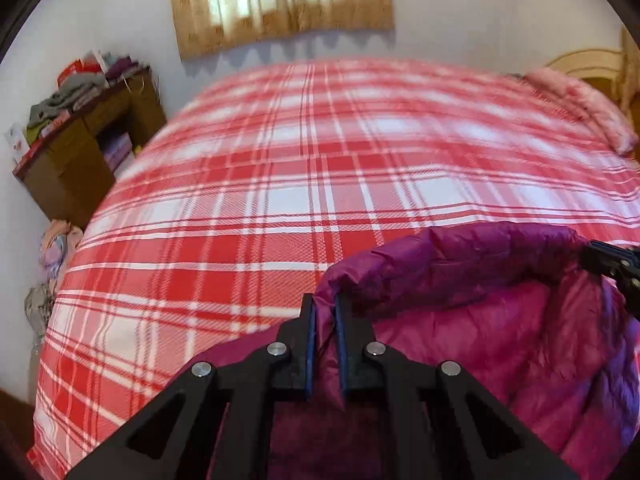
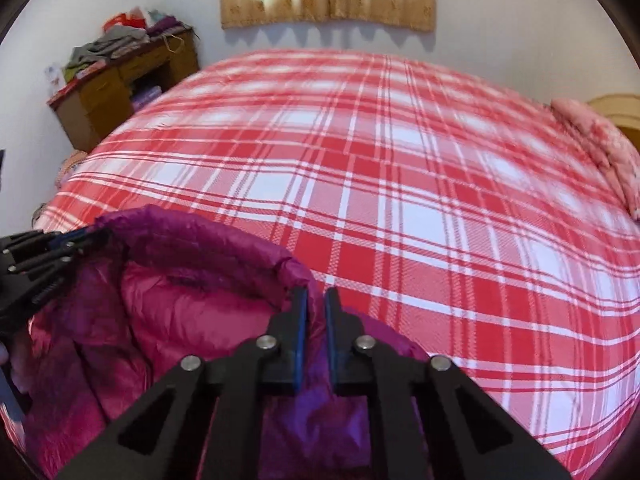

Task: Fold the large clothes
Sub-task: 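Grasp the hem with both tools and fold it up toward the collar, then press the folded hem down onto the jacket with both tools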

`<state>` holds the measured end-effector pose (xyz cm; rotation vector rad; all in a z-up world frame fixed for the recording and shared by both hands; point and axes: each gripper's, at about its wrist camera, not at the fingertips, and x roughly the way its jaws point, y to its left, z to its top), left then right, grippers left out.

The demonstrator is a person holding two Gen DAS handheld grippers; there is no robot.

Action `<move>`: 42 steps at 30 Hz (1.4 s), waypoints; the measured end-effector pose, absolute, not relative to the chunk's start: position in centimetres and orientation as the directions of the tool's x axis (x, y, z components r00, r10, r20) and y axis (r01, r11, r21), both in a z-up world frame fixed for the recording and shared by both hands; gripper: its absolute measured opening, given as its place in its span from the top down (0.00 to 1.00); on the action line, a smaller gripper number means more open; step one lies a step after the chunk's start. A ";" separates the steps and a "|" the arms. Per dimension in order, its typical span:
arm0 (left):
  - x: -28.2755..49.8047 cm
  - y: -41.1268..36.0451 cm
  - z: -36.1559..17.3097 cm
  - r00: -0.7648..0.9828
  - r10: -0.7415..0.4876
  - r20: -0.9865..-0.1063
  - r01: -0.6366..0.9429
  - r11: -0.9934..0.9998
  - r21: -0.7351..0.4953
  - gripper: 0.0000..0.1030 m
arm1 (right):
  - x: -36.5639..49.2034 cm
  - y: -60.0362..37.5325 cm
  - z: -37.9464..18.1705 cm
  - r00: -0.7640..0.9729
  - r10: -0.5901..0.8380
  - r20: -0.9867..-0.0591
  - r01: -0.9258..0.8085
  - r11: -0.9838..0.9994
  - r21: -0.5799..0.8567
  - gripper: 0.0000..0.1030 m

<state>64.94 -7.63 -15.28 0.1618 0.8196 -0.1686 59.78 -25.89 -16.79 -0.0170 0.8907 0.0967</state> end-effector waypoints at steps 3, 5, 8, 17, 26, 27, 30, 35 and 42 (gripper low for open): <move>62.8 -6.9 -15.7 0.697 -0.097 -0.711 0.211 0.975 0.073 0.93 | 57.8 -26.2 -16.8 0.656 0.073 -0.751 -0.105 0.994 0.005 0.92; 61.9 -7.0 -17.2 0.686 -0.083 -0.723 0.217 0.972 0.095 0.93 | 56.9 -26.1 -17.9 0.664 0.060 -0.746 -0.113 0.993 -0.020 0.93; 61.4 -7.1 -19.3 0.683 -0.043 -0.729 0.210 0.968 0.140 0.94 | 56.1 -26.1 -20.0 0.639 0.049 -0.768 -0.116 0.993 -0.033 0.95; 60.2 -6.7 -17.6 0.710 -0.050 -0.702 0.195 0.972 0.128 0.91 | 56.1 -26.6 -22.4 0.615 0.015 -0.788 -0.095 0.994 -0.055 1.00; 59.7 -4.1 -10.6 0.839 0.006 -0.545 0.031 0.998 0.058 0.07 | 54.8 -27.3 -21.2 0.620 0.031 -0.784 -0.112 0.992 -0.050 0.84; 60.6 -4.4 -10.7 0.825 0.037 -0.563 0.012 0.996 0.083 0.07 | 54.5 -27.6 -20.7 0.620 0.032 -0.784 -0.115 0.992 -0.050 0.77; 63.1 -5.2 -12.1 0.787 0.097 -0.609 -0.011 0.990 0.143 0.07 | 53.1 -28.8 -18.1 0.656 0.030 -0.754 -0.095 0.995 -0.043 0.66; 63.3 -6.2 -12.9 0.791 0.029 -0.611 0.023 0.997 0.077 0.07 | 53.5 -29.7 -14.3 0.733 0.065 -0.677 -0.023 0.997 0.071 0.61; 63.7 -9.5 -19.1 0.702 0.043 -0.711 0.111 0.979 0.169 0.07 | 58.3 -24.8 -19.1 0.671 0.191 -0.716 -0.087 0.980 0.180 0.64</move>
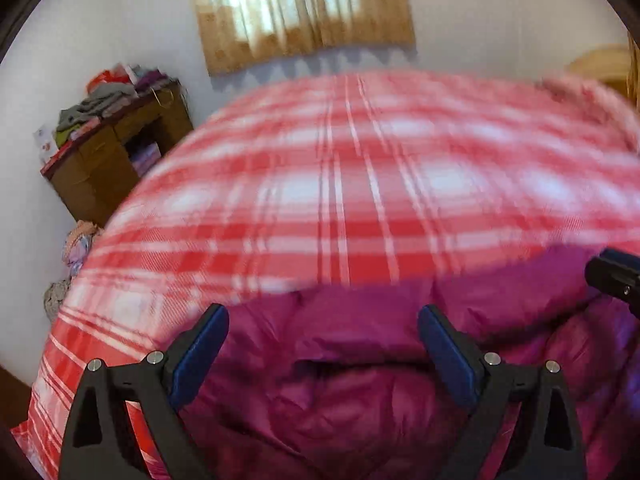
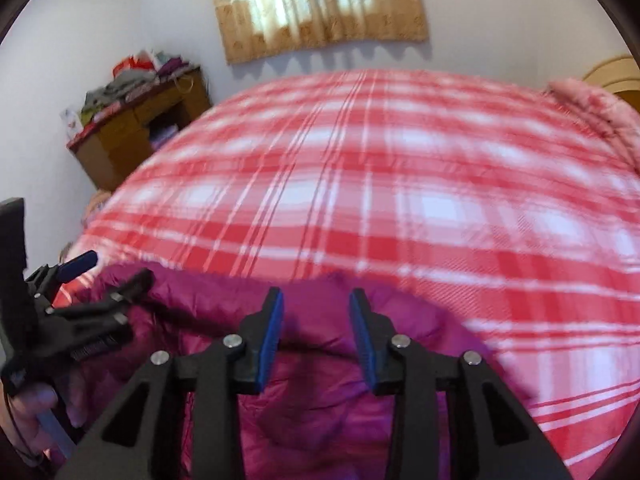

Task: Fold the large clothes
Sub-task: 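Press the folded hem down onto the jacket with both tools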

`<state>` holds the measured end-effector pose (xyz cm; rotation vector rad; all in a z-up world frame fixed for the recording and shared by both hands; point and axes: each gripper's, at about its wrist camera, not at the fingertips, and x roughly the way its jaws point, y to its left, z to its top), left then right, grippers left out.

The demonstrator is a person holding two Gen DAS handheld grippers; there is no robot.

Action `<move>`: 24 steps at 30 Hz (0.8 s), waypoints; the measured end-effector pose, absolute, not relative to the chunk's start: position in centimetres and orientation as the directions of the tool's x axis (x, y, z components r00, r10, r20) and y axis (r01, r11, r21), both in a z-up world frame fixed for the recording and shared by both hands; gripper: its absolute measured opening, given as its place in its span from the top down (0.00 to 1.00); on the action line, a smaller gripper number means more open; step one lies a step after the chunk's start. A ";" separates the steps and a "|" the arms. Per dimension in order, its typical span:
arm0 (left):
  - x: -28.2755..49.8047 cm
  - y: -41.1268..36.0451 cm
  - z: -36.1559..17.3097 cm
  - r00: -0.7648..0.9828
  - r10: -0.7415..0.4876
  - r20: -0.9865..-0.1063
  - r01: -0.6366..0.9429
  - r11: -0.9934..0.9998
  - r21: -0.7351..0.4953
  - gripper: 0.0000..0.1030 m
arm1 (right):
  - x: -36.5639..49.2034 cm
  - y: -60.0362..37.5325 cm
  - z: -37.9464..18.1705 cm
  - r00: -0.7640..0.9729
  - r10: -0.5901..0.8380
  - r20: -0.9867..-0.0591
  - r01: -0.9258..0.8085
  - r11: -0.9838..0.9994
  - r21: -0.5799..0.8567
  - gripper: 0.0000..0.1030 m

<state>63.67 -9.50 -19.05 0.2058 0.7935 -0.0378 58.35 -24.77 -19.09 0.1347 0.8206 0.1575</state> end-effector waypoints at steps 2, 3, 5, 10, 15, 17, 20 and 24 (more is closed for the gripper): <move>63.7 -9.3 -20.5 0.682 0.034 -0.730 0.111 0.983 0.149 0.07 | 58.2 -24.1 -20.9 0.654 0.177 -0.736 -0.093 0.984 0.153 0.67; 63.9 -9.3 -20.8 0.681 0.032 -0.731 0.108 0.984 0.143 0.07 | 58.0 -24.0 -21.6 0.650 0.170 -0.741 -0.096 0.985 0.142 0.68; 64.1 -9.3 -21.2 0.678 0.028 -0.735 0.106 0.985 0.136 0.07 | 57.7 -24.1 -22.3 0.655 0.175 -0.735 -0.102 0.984 0.144 0.68; 64.2 -9.1 -21.5 0.666 0.016 -0.746 0.102 0.988 0.113 0.05 | 57.6 -24.2 -22.7 0.658 0.168 -0.734 -0.100 0.986 0.135 0.68; 64.1 -9.1 -21.7 0.665 0.022 -0.747 0.098 0.988 0.116 0.05 | 57.6 -24.1 -22.9 0.661 0.160 -0.733 -0.098 0.987 0.128 0.68; 64.2 -9.1 -21.8 0.664 0.024 -0.748 0.097 0.988 0.118 0.04 | 57.7 -24.0 -23.0 0.661 0.156 -0.734 -0.098 0.988 0.122 0.68; 64.3 -9.1 -21.8 0.663 0.023 -0.748 0.097 0.988 0.116 0.04 | 57.7 -23.9 -23.1 0.660 0.148 -0.736 -0.096 0.989 0.112 0.68; 64.3 -9.1 -21.8 0.662 0.023 -0.749 0.097 0.988 0.116 0.04 | 57.7 -23.8 -23.1 0.661 0.143 -0.737 -0.095 0.990 0.106 0.68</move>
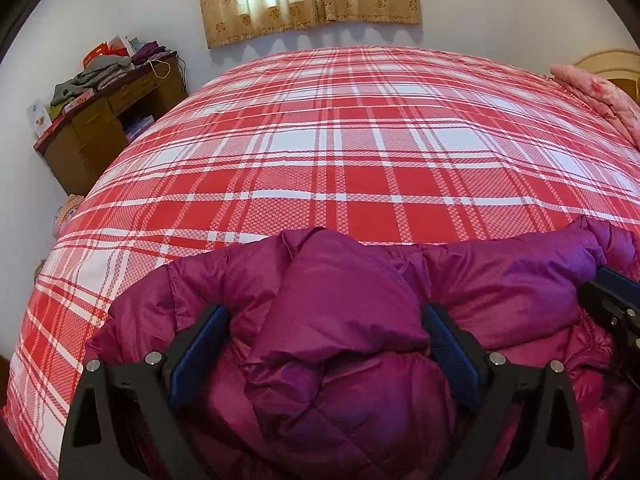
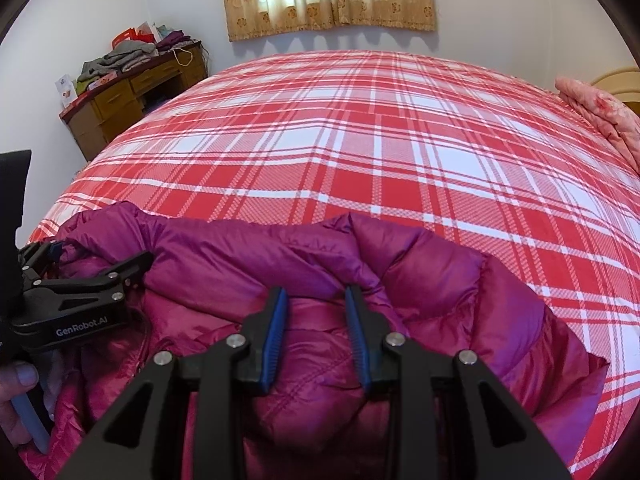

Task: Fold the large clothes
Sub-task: 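Press the folded hem down onto the jacket with both tools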

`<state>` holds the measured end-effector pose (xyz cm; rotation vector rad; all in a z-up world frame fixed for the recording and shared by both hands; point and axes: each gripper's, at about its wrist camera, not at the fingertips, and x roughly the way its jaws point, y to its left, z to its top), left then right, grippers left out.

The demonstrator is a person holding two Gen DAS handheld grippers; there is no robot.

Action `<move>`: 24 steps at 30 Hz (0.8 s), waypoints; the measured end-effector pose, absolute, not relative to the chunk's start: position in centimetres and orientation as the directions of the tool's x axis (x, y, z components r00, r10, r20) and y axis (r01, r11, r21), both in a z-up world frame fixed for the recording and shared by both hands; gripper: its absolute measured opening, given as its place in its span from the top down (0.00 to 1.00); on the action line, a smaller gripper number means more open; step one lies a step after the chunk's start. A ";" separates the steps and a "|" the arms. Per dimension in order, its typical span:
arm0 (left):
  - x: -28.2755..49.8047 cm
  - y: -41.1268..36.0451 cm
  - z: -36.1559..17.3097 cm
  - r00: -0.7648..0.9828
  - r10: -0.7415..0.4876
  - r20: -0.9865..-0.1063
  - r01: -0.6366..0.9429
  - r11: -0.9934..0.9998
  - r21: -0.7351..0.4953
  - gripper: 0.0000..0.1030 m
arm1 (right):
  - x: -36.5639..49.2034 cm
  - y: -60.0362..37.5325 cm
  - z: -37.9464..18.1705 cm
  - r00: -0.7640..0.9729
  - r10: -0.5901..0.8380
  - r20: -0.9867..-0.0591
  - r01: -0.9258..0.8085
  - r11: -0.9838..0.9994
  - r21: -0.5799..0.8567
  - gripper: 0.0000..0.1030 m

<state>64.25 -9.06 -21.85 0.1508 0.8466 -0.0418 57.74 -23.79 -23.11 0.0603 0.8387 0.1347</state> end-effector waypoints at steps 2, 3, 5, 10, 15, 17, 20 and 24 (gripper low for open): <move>64.2 -9.1 -21.8 0.663 0.024 -0.748 0.097 0.988 0.117 0.04 | 57.8 -23.8 -23.1 0.661 0.141 -0.737 -0.096 0.990 0.104 0.68; 64.2 -9.1 -21.9 0.663 0.024 -0.748 0.097 0.988 0.117 0.04 | 57.8 -23.8 -23.1 0.661 0.139 -0.737 -0.095 0.990 0.101 0.68; 64.3 -9.1 -21.9 0.662 0.023 -0.749 0.097 0.988 0.116 0.04 | 57.8 -23.8 -23.2 0.662 0.135 -0.738 -0.093 0.991 0.097 0.68; 64.3 -9.1 -21.9 0.662 0.023 -0.749 0.097 0.989 0.116 0.04 | 57.8 -23.8 -23.2 0.661 0.134 -0.738 -0.093 0.991 0.096 0.68; 64.2 -9.1 -21.9 0.661 0.023 -0.750 0.097 0.988 0.116 0.04 | 57.9 -23.8 -23.2 0.661 0.134 -0.739 -0.092 0.991 0.097 0.68; 64.2 -9.1 -21.9 0.661 0.024 -0.750 0.097 0.988 0.117 0.04 | 57.9 -23.8 -23.2 0.660 0.134 -0.739 -0.092 0.991 0.097 0.68; 64.2 -9.1 -21.9 0.661 0.024 -0.750 0.097 0.988 0.117 0.04 | 57.9 -23.9 -23.2 0.660 0.132 -0.739 -0.092 0.991 0.096 0.68; 64.2 -9.1 -21.9 0.661 0.024 -0.750 0.097 0.988 0.117 0.04 | 57.9 -23.8 -23.2 0.660 0.132 -0.739 -0.092 0.991 0.095 0.68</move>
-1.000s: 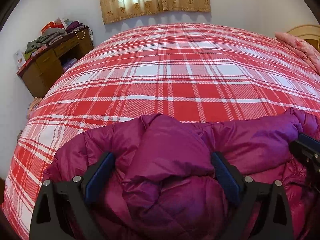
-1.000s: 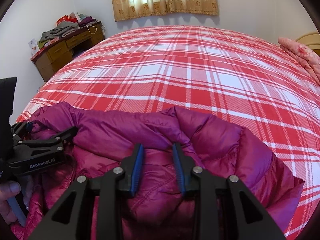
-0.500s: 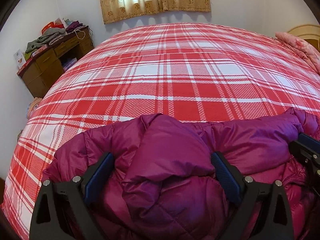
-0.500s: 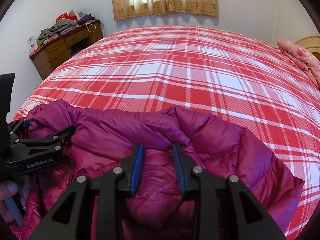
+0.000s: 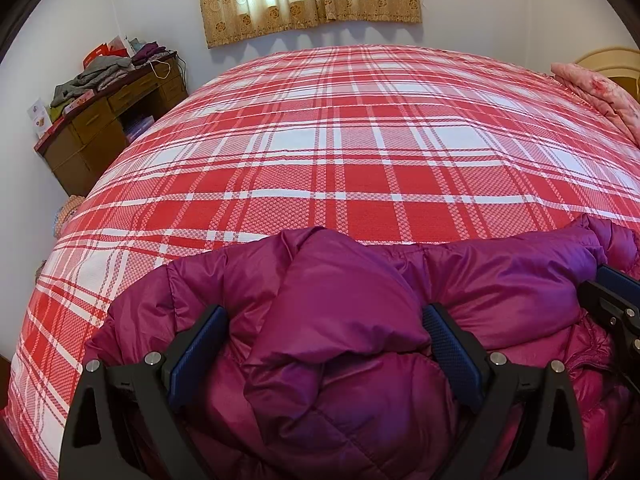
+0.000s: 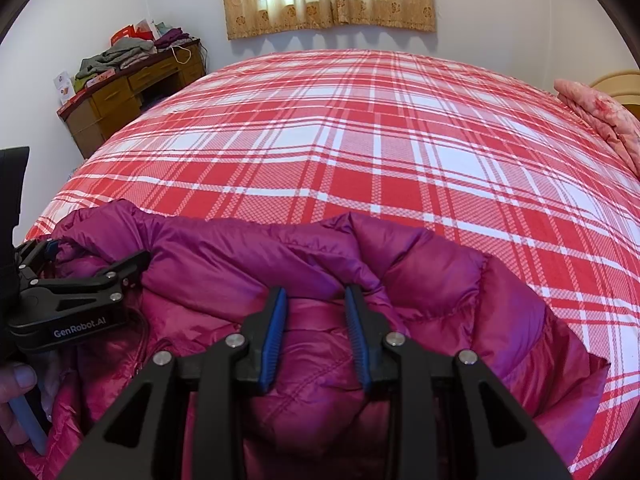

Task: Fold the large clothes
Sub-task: 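Press the folded hem down onto the jacket with both tools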

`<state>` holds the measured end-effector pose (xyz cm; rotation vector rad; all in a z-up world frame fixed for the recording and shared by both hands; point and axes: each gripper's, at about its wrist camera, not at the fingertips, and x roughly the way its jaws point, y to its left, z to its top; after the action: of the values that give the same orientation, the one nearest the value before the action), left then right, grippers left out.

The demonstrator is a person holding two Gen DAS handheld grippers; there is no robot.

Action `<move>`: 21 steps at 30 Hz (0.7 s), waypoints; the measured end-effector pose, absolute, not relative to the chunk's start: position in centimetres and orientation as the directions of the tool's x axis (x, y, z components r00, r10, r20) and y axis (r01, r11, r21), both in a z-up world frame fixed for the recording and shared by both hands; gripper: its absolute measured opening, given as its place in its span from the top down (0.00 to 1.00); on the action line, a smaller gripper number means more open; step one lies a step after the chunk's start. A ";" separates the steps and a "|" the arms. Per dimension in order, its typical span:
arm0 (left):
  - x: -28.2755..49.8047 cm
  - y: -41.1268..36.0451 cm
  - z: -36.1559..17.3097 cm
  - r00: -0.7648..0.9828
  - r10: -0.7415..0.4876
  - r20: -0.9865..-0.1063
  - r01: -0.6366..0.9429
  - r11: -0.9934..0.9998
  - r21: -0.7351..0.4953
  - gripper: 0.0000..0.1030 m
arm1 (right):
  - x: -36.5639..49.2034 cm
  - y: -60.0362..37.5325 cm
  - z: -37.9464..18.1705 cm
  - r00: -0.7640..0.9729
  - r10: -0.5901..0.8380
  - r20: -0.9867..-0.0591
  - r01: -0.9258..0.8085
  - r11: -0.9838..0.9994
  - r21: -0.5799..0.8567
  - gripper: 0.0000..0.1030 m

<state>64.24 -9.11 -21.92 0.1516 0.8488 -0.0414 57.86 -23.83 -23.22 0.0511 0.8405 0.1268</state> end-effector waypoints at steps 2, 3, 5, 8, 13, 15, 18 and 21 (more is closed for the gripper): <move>64.2 -9.2 -21.9 0.661 0.026 -0.750 0.097 0.988 0.119 0.04 | 57.9 -23.8 -23.3 0.660 0.131 -0.740 -0.091 0.991 0.094 0.68; 64.3 -9.2 -21.9 0.661 0.027 -0.750 0.096 0.988 0.121 0.04 | 57.9 -23.8 -23.3 0.660 0.128 -0.741 -0.090 0.992 0.091 0.68; 64.3 -9.1 -22.0 0.656 0.036 -0.754 0.094 0.987 0.128 0.04 | 57.9 -23.8 -23.4 0.659 0.124 -0.741 -0.089 0.992 0.087 0.68; 64.3 -9.1 -22.1 0.656 0.038 -0.754 0.094 0.987 0.131 0.03 | 58.0 -23.7 -23.4 0.659 0.124 -0.742 -0.089 0.992 0.086 0.68; 64.3 -9.2 -22.1 0.655 0.038 -0.755 0.093 0.987 0.131 0.03 | 58.0 -23.7 -23.4 0.659 0.123 -0.742 -0.089 0.992 0.085 0.68; 64.3 -9.2 -22.1 0.655 0.039 -0.755 0.093 0.987 0.132 0.03 | 58.0 -23.7 -23.4 0.659 0.118 -0.743 -0.087 0.993 0.081 0.68; 64.3 -9.2 -22.1 0.655 0.038 -0.755 0.093 0.987 0.130 0.03 | 58.0 -23.7 -23.4 0.659 0.120 -0.743 -0.087 0.993 0.082 0.68; 64.3 -9.2 -22.1 0.655 0.038 -0.755 0.093 0.987 0.131 0.03 | 58.0 -23.7 -23.4 0.659 0.121 -0.743 -0.088 0.993 0.084 0.68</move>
<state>64.33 -9.16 -22.13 0.1634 0.8574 -0.0311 58.04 -23.75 -23.40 0.0418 0.8434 0.1179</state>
